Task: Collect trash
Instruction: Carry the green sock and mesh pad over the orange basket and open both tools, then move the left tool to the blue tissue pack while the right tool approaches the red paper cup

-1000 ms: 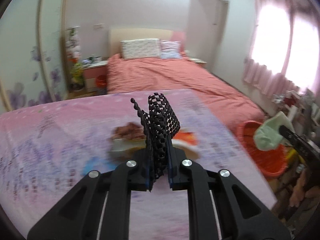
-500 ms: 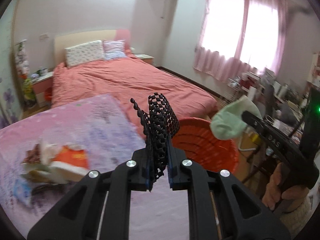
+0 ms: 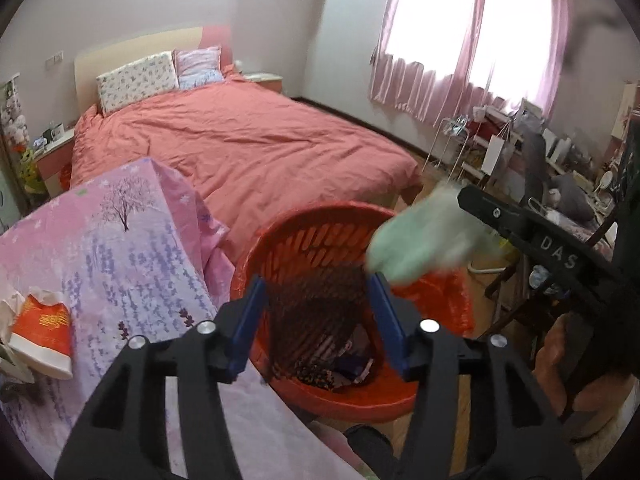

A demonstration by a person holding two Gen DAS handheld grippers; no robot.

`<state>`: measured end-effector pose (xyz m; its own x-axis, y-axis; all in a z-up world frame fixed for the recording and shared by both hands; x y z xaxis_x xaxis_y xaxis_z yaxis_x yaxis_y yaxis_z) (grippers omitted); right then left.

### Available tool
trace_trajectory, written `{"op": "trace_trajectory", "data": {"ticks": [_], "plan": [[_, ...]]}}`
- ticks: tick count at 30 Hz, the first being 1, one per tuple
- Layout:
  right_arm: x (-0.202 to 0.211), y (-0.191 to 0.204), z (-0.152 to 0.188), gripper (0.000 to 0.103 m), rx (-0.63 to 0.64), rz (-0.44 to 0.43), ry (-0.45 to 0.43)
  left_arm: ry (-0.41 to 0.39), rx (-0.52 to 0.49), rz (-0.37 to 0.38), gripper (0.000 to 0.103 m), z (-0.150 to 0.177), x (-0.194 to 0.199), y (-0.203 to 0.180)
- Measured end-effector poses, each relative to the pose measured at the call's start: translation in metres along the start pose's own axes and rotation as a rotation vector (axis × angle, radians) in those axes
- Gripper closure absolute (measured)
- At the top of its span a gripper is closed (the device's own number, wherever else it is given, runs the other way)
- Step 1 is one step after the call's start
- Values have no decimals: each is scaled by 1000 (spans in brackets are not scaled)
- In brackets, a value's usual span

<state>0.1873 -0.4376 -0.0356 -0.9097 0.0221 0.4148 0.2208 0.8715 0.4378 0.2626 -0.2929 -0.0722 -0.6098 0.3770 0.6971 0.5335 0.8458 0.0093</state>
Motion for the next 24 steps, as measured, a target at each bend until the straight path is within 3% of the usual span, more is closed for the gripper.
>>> {"op": "trace_trajectory", "data": {"ticks": [4, 8, 11, 14, 21, 24], "plan": [[2, -1, 8, 61, 18, 31, 11, 11, -3, -42, 44, 5, -5, 13], [9, 2, 12, 47, 13, 66, 15, -4, -17, -115, 39, 17, 6, 36], [12, 13, 17, 31, 53, 93, 13, -15, -31, -177, 36, 30, 21, 59], [13, 28, 22, 26, 107, 88, 13, -23, -9, -235, 32, 48, 43, 93], [3, 74, 43, 22, 200, 18, 74, 21, 128, -411, 27, 93, 81, 207], [-3, 92, 56, 22, 214, -11, 110, 57, 225, -525, 26, 120, 96, 272]]}}
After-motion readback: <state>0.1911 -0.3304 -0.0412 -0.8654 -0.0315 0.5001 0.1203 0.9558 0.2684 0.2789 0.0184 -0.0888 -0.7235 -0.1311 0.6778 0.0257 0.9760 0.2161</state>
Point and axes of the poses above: each gripper's, at about its wrist camera, not at the fingertips, and x roughly against the way its jaws point, y to its left, z to its underside, the point moved 5 cm from there along -x, roughly the way its jaws point, and after that the axes turned 11 degrees about -z, right-handed, at the moved point
